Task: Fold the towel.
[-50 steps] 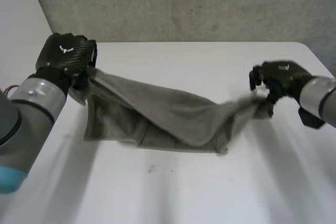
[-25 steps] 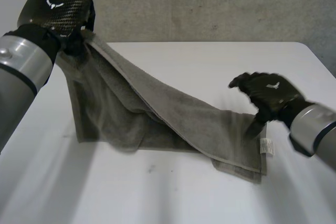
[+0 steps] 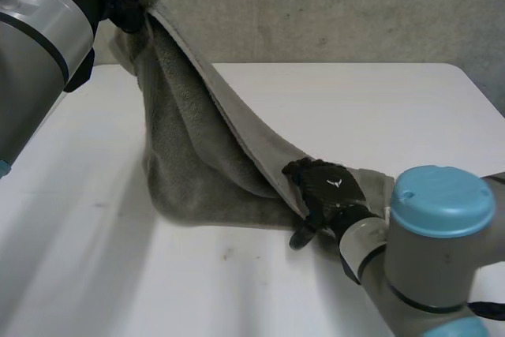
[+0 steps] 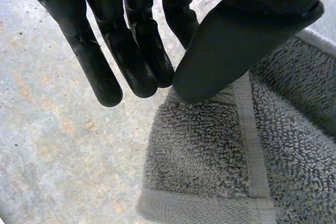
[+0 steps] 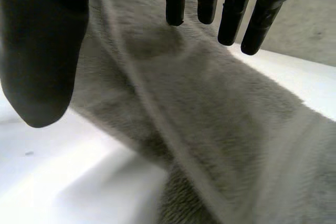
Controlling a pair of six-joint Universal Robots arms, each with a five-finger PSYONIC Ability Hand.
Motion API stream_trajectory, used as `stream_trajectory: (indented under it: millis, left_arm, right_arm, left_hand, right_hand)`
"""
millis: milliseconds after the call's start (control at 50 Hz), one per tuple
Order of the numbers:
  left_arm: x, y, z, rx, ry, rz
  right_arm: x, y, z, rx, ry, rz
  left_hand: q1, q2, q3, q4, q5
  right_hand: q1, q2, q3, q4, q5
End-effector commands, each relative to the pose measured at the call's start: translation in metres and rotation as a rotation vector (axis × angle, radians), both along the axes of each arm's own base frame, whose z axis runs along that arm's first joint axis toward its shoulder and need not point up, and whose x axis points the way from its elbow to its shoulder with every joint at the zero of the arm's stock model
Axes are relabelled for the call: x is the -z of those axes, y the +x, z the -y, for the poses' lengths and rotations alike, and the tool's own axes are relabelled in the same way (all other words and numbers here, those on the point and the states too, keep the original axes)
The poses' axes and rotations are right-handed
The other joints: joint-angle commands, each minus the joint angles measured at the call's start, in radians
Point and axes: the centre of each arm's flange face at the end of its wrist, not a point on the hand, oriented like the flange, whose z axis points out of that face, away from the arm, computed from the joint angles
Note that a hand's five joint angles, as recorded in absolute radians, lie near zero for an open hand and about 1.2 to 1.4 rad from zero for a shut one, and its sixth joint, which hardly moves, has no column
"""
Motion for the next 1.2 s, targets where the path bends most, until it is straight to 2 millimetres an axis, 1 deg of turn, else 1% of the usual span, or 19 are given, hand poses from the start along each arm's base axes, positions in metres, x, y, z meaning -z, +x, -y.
stream_trajectory:
  millis: [20, 140, 280, 460, 560, 600, 780, 840, 880, 900, 1000, 1040, 1060, 1100, 1120, 1140, 1160, 1180, 1200]
  left_arm:
    - [0.001, 0.004, 0.001, 0.0, 0.024, -0.041]
    - [0.016, 0.013, 0.01, -0.038, 0.062, -0.015]
    - [0.036, 0.032, 0.027, -0.101, 0.122, 0.008]
    - [0.061, 0.037, 0.03, -0.117, 0.171, 0.03]
    - [0.072, 0.036, 0.033, -0.116, 0.181, 0.035]
    - [0.076, 0.036, 0.033, -0.116, 0.189, 0.039]
    - [0.098, 0.033, 0.041, -0.119, 0.229, 0.063]
    - [0.105, 0.032, 0.045, -0.12, 0.24, 0.072]
    - [0.107, 0.031, 0.048, -0.12, 0.243, 0.074]
    - [0.111, 0.03, 0.052, -0.121, 0.245, 0.078]
    - [0.114, 0.022, 0.071, -0.112, 0.196, 0.085]
    - [0.112, 0.017, 0.08, -0.101, 0.162, 0.095]
    - [0.105, 0.012, 0.089, -0.086, 0.115, 0.112]
    - [0.094, 0.006, 0.099, -0.073, 0.05, 0.126]
    - [0.094, 0.006, 0.099, -0.073, 0.049, 0.126]
    - [0.078, 0.001, 0.11, -0.067, -0.033, 0.127]
    - [0.057, -0.004, 0.12, -0.072, -0.129, 0.108]
    - [0.056, -0.004, 0.12, -0.072, -0.129, 0.108]
    - [0.032, -0.007, 0.127, -0.079, -0.233, 0.072]
  right_arm:
    - [0.011, 0.0, 0.029, 0.163, -0.096, -0.021]
    - [0.013, -0.02, 0.049, 0.241, -0.121, -0.096]
    - [0.005, -0.067, 0.08, 0.293, -0.155, -0.217]
    - [0.012, -0.064, 0.082, 0.105, -0.084, -0.25]
    - [0.023, -0.061, 0.078, 0.07, 0.001, -0.28]
    - [0.027, -0.061, 0.075, 0.057, 0.048, -0.295]
    - [0.023, -0.06, 0.079, 0.06, 0.043, -0.29]
    - [0.019, -0.059, 0.083, 0.061, 0.025, -0.287]
    - [0.009, -0.056, 0.091, 0.066, -0.013, -0.28]
    - [0.009, -0.056, 0.091, 0.066, -0.013, -0.28]
    - [-0.022, -0.047, 0.111, 0.06, -0.156, -0.29]
    - [-0.057, -0.036, 0.13, 0.046, -0.333, -0.323]
    - [-0.057, -0.036, 0.13, 0.046, -0.334, -0.323]
    - [-0.11, -0.019, 0.15, 0.043, -0.577, -0.337]
    - [-0.11, -0.019, 0.15, 0.044, -0.578, -0.337]
    - [-0.142, -0.009, 0.16, 0.063, -0.728, -0.322]
    - [-0.142, -0.009, 0.16, 0.063, -0.73, -0.322]
    - [-0.171, 0.0, 0.167, 0.093, -0.875, -0.289]
    - [-0.199, 0.007, 0.17, 0.124, -1.011, -0.248]
  left_hand:
    - [0.197, 0.178, 0.18, 0.178, 0.191]
    - [0.197, 0.178, 0.18, 0.178, 0.191]
    - [0.197, 0.178, 0.18, 0.178, 0.191]
    - [0.197, 0.178, 0.18, 0.178, 0.191]
    - [0.197, 0.178, 0.18, 0.178, 0.191]
    - [0.197, 0.178, 0.18, 0.178, 0.191]
    - [0.197, 0.178, 0.18, 0.178, 0.191]
    - [0.197, 0.178, 0.18, 0.178, 0.191]
    - [0.197, 0.178, 0.18, 0.178, 0.191]
    - [0.197, 0.178, 0.18, 0.178, 0.191]
    - [0.197, 0.178, 0.18, 0.178, 0.191]
    - [0.197, 0.178, 0.18, 0.178, 0.191]
    - [0.197, 0.178, 0.18, 0.178, 0.191]
    - [0.197, 0.178, 0.18, 0.178, 0.191]
    - [0.197, 0.178, 0.18, 0.178, 0.191]
    - [0.197, 0.178, 0.18, 0.178, 0.191]
    - [0.197, 0.178, 0.18, 0.178, 0.191]
    - [0.197, 0.178, 0.18, 0.178, 0.191]
    - [0.197, 0.178, 0.18, 0.178, 0.191]
  right_hand:
    - [0.007, -0.004, -0.006, -0.016, 0.001]
    - [0.101, 0.09, 0.088, 0.077, 0.095]
    - [0.376, 0.365, 0.363, 0.353, 0.37]
    - [0.803, 0.791, 0.789, 0.779, 0.796]
    - [0.703, 0.692, 0.689, 0.679, 0.697]
    - [0.416, 0.405, 0.403, 0.393, 0.41]
    - [0.448, 0.436, 0.434, 0.424, 0.441]
    - [0.697, 0.686, 0.684, 0.673, 0.691]
    - [1.166, 1.155, 1.153, 1.143, 1.16]
    - [1.169, 1.157, 1.155, 1.145, 1.163]
    - [1.169, 1.157, 1.155, 1.145, 1.163]
    - [1.169, 1.157, 1.155, 1.145, 1.163]
    - [1.169, 1.157, 1.155, 1.145, 1.163]
    - [1.169, 1.157, 1.155, 1.145, 1.163]
    - [1.169, 1.157, 1.155, 1.145, 1.163]
    - [1.169, 1.157, 1.155, 1.145, 1.163]
    - [1.169, 1.157, 1.155, 1.145, 1.163]
    - [1.169, 1.157, 1.155, 1.145, 1.163]
    - [1.169, 1.157, 1.155, 1.145, 1.163]
